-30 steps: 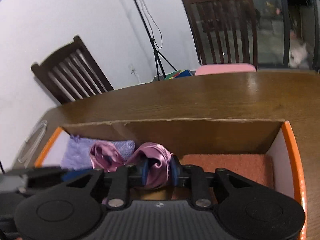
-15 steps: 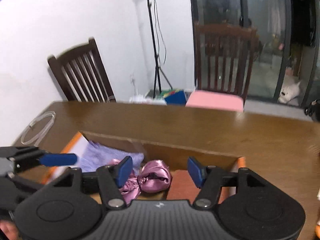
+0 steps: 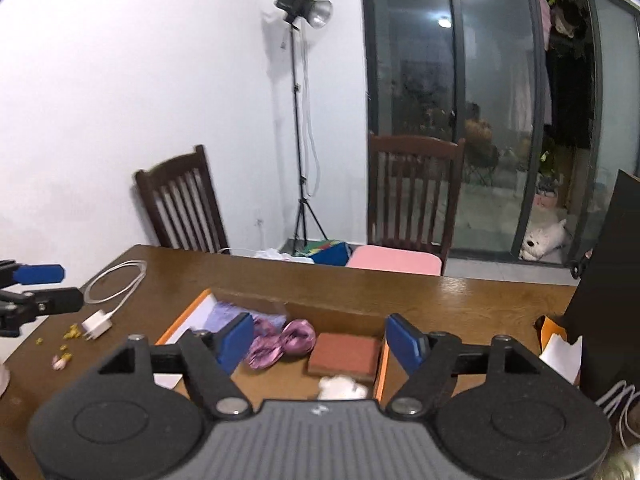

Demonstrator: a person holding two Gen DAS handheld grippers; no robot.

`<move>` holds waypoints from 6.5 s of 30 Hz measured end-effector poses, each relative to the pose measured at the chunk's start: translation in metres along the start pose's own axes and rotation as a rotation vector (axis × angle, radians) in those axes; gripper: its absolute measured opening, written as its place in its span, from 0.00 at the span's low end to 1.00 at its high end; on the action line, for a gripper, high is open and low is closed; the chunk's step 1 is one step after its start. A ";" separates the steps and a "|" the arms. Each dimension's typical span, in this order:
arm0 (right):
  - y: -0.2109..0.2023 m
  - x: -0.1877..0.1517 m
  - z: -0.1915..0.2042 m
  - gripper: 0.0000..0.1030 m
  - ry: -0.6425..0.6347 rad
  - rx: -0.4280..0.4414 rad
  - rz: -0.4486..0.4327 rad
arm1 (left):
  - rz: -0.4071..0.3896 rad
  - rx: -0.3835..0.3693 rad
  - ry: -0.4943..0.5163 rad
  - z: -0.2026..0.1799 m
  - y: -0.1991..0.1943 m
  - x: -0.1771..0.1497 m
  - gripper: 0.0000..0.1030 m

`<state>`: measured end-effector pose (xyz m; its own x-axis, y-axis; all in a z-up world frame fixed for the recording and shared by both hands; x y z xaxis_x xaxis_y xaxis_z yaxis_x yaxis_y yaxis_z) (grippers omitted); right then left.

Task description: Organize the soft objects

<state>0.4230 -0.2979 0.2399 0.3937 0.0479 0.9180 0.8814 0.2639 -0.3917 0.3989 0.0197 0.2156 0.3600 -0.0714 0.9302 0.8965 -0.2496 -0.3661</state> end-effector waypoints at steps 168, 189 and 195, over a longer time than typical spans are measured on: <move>-0.055 -0.272 0.119 0.24 0.185 0.300 0.112 | 0.045 -0.211 -0.349 -0.011 -0.071 -0.250 0.24; 0.169 -0.067 0.016 0.24 0.115 0.198 0.072 | 0.217 -0.175 -0.432 0.017 0.205 -0.071 0.21; 0.246 -0.082 -0.010 0.23 0.111 0.073 0.300 | 0.377 -0.129 -0.460 0.009 0.255 -0.093 0.32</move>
<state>0.6097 -0.2467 0.0675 0.6624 0.0301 0.7485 0.7025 0.3220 -0.6346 0.5967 -0.0283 0.0359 0.7474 0.2395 0.6196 0.6569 -0.4057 -0.6355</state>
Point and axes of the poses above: each gripper's, at about its wrist camera, not at the fingertips, and y roughly the way its jaws point, z to its left, x to its top, the point moved 1 cm from there along y, roughly the way its jaws point, and after that the axes turned 6 degrees about -z, right-handed, at the moved point
